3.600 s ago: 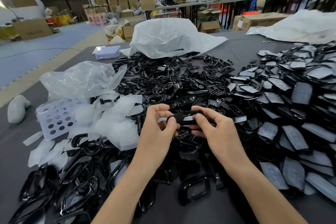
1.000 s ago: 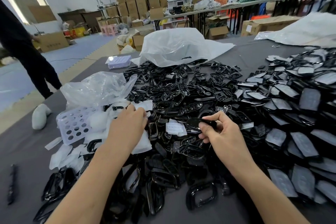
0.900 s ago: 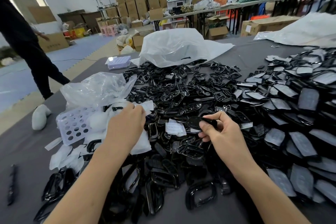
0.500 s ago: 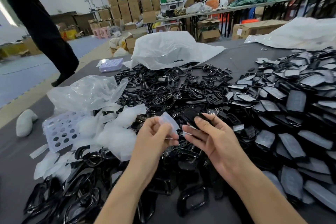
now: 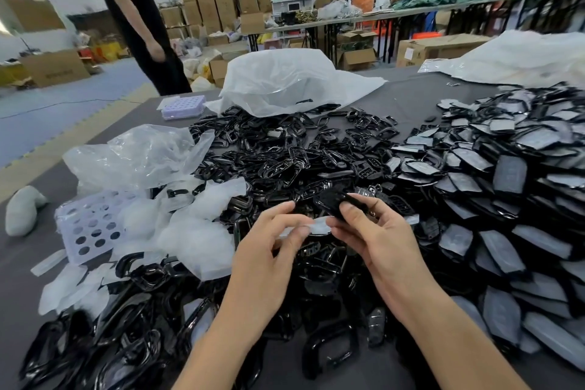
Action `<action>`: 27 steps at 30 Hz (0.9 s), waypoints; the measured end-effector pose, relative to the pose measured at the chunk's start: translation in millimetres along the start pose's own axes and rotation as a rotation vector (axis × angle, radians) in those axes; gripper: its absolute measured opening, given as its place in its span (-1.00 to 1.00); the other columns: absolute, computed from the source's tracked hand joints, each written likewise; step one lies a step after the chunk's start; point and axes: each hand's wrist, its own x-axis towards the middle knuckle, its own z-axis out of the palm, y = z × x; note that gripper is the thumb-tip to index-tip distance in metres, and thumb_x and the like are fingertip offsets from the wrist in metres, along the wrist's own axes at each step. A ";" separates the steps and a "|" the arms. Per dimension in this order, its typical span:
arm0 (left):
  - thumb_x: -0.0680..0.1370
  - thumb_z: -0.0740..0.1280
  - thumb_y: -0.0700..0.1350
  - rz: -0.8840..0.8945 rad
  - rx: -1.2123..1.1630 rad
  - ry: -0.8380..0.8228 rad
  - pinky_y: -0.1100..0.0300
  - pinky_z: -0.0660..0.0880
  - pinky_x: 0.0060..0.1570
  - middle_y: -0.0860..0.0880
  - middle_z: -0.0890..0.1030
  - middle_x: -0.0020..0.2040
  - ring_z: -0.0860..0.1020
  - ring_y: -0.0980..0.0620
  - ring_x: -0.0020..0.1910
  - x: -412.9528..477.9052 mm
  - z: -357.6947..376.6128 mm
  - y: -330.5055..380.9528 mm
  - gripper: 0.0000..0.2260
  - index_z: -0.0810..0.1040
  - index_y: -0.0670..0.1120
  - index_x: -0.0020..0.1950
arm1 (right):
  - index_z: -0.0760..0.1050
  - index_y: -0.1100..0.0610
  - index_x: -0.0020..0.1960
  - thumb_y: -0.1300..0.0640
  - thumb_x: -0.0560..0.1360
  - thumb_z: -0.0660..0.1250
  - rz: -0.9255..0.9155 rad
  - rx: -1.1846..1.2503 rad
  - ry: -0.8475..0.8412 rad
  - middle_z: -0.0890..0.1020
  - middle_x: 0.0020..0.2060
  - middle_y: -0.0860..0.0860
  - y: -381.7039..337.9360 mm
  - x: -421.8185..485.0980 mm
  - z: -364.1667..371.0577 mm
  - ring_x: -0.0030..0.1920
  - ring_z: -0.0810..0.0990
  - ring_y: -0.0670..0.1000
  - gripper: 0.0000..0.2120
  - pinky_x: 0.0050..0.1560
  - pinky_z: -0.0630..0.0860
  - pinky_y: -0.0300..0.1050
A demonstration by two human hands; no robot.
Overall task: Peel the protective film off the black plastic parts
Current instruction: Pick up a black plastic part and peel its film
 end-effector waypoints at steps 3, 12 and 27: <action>0.65 0.27 -0.22 0.094 0.048 -0.056 0.37 0.45 -0.02 0.17 0.56 -0.01 0.58 0.12 0.00 -2.5 0.2 0.2 -0.67 0.61 0.25 0.07 | 0.60 0.17 0.08 0.30 0.57 0.36 -0.002 -0.043 -0.013 0.75 -0.14 0.14 0.2 -2.8 0.6 -0.13 0.75 0.06 -0.87 -0.18 0.63 -0.24; 0.54 0.44 -0.11 -0.061 -0.167 0.110 0.16 0.55 -0.03 0.17 0.57 0.03 0.61 0.05 -0.02 -1.5 4.0 1.6 -0.84 0.62 0.17 -0.10 | 0.68 0.05 -0.01 0.27 0.56 0.40 0.046 -0.149 -0.105 0.74 -0.16 0.15 0.6 -12.7 9.9 -0.11 0.75 0.07 -0.85 -0.12 0.64 -0.22; 0.58 0.41 -0.17 -0.170 -0.402 0.086 0.29 0.56 -0.15 0.15 0.64 -0.16 0.61 0.17 -0.22 0.9 0.9 -0.1 -0.82 0.57 0.13 0.01 | 0.71 0.07 0.02 -0.11 0.41 0.44 0.058 -0.116 -0.281 0.74 -0.05 0.18 -1.2 -17.0 15.8 -0.04 0.75 0.13 -0.69 -0.07 0.64 -0.22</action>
